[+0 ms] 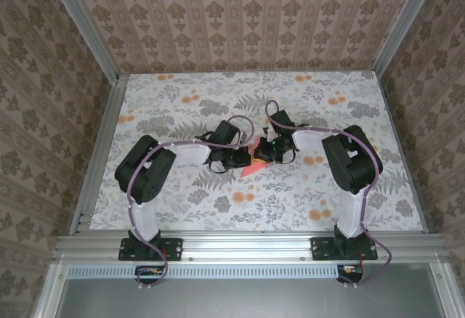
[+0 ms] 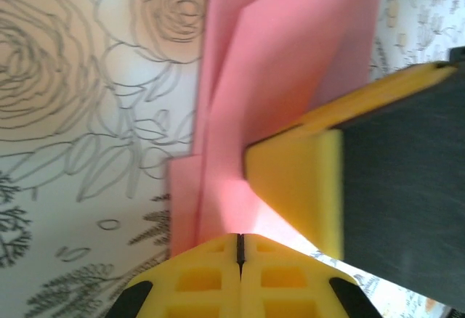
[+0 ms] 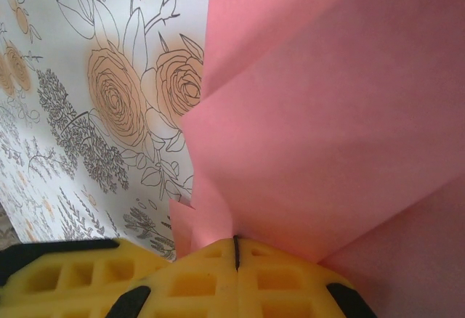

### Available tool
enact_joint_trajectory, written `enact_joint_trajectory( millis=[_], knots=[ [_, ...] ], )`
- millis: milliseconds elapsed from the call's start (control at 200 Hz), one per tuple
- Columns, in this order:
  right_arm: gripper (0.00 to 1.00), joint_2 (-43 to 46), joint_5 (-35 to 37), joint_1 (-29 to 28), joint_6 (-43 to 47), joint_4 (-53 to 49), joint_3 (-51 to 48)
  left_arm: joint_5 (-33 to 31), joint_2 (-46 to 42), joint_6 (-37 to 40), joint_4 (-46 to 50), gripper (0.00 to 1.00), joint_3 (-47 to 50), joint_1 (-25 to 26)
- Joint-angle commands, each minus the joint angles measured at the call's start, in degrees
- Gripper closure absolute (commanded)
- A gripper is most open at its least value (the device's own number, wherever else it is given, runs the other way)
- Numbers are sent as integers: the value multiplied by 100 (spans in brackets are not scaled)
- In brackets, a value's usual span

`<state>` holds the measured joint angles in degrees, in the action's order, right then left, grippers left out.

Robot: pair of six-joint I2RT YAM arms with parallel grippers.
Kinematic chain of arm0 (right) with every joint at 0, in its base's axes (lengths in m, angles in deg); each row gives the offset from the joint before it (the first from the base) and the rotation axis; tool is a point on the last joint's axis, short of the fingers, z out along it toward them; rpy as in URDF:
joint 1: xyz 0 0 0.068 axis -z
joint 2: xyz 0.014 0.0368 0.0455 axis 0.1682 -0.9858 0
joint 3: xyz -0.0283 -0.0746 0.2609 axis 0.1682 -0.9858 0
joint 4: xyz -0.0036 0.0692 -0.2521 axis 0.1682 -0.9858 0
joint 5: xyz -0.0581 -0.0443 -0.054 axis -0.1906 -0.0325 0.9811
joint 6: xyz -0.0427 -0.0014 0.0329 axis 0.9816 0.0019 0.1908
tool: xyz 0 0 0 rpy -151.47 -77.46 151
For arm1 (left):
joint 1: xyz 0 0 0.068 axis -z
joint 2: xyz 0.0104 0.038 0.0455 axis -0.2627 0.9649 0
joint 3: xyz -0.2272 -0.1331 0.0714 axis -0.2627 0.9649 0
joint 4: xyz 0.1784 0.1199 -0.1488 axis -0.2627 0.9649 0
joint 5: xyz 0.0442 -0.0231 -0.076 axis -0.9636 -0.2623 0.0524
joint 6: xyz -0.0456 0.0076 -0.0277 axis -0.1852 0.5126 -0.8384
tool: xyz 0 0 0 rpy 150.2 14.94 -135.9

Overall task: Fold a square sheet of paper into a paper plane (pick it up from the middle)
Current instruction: Fourth fold the wing at the center of the table.

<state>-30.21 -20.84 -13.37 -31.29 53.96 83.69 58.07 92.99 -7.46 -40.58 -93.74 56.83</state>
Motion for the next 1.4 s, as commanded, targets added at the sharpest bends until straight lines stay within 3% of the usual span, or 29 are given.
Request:
enact_joint_trajectory(
  millis=[0, 460, 900, 1395],
  knots=[
    [99, -361, 577, 70, -62, -339, -222, -82, 181, -84, -32, 100, -82, -34],
    [98, -285, 288, 354, 325, 0, 8, -201, 448, 143, 1081, 100, -25, -51],
    [97, -666, 255, 1003, 357, 238, 506, -77, 517, 185, 1120, 100, 59, -48],
    [97, -892, 337, 1345, 730, -40, 1159, -21, 562, 229, 1173, 100, 32, -48]
  ],
)
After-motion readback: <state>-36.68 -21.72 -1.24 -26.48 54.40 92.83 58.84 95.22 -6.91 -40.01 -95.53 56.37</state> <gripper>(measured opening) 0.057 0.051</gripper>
